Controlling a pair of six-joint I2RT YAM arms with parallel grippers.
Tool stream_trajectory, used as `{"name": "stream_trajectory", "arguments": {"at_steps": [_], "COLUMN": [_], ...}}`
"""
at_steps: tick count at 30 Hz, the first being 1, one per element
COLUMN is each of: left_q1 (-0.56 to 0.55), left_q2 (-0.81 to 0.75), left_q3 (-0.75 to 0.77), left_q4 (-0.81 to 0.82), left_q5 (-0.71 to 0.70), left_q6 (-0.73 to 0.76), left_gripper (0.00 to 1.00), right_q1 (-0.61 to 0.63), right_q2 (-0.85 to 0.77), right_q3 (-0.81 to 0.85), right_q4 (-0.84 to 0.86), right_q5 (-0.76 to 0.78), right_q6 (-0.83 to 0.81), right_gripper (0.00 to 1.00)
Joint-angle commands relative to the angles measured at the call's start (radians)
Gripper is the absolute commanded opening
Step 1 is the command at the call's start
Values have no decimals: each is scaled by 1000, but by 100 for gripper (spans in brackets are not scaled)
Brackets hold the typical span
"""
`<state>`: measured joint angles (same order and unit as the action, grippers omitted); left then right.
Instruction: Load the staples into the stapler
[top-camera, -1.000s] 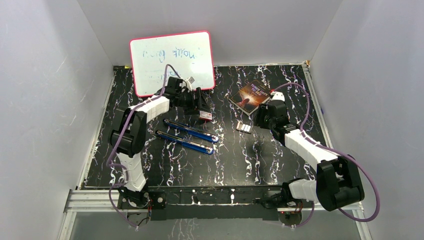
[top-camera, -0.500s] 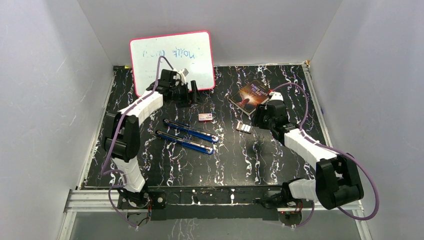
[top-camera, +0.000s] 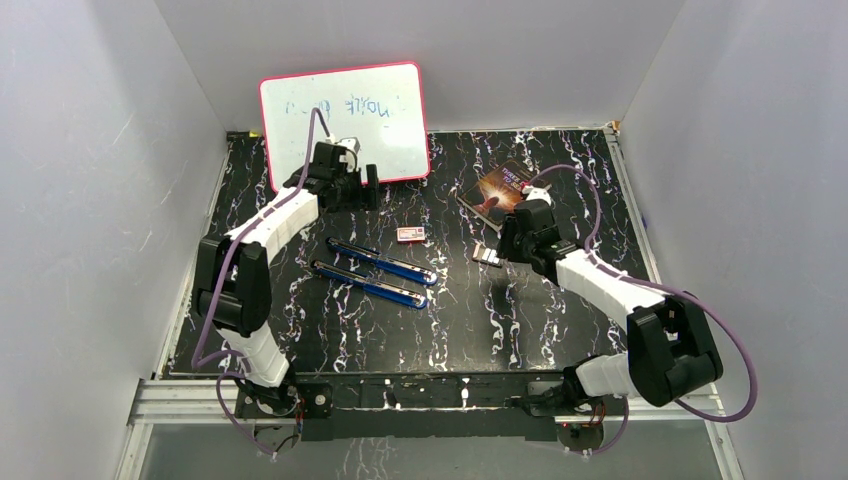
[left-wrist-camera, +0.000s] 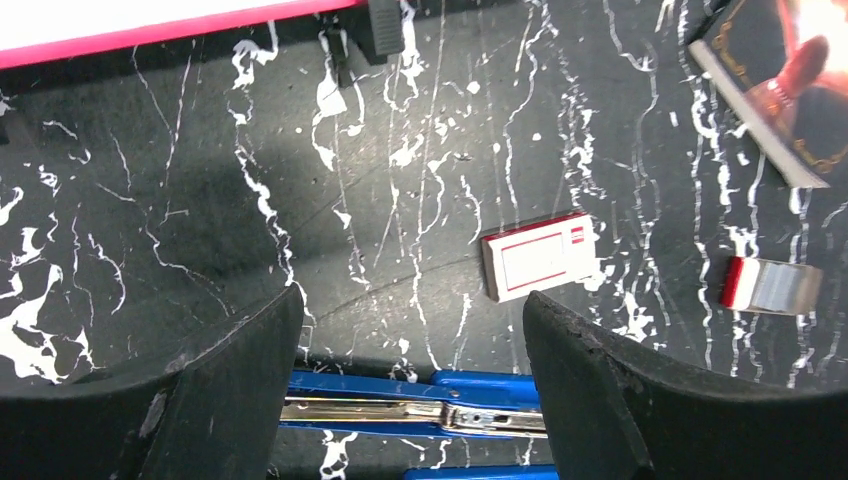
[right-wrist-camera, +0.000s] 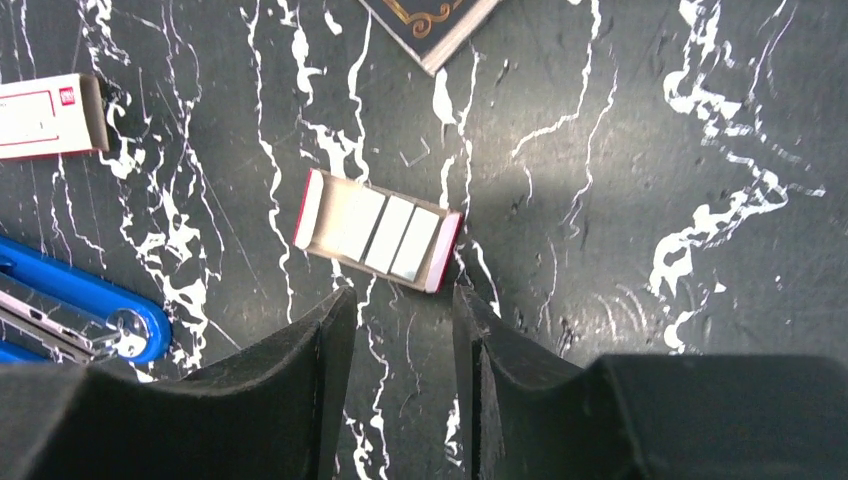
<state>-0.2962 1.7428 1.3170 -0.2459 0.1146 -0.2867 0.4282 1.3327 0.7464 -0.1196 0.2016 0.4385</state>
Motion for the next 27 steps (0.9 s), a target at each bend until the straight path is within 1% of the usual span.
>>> {"name": "stream_trajectory", "arguments": {"at_steps": [1,5,11,15,20,27], "left_q1": [5,6,6,6,6,5], "left_q2": [-43,-39,-34,-37,-37,-35], "left_q3": [-24,-22,-23,-24,-25,-27], "left_q4": [-22,-25,-27,-27,-29,-28], "left_q5": [-47,-47,-38,-38,-43,-42], "left_q6": [44,45,45,49,53,55], "left_gripper": [80,80,80,79,78,77], "right_q1": [28,54,54,54,55,53], "right_q2": [-21,-38,19,63,115,182], "right_q3": [27,-16,-66,-67,-53,-12], "right_q4": [-71,-78,-16,15,27,-13], "right_q5": [29,-22,-73,-86,-60,14], "right_q6": [92,139,158,151,125,63], "right_gripper": [49,49,49,42,25,17]}}
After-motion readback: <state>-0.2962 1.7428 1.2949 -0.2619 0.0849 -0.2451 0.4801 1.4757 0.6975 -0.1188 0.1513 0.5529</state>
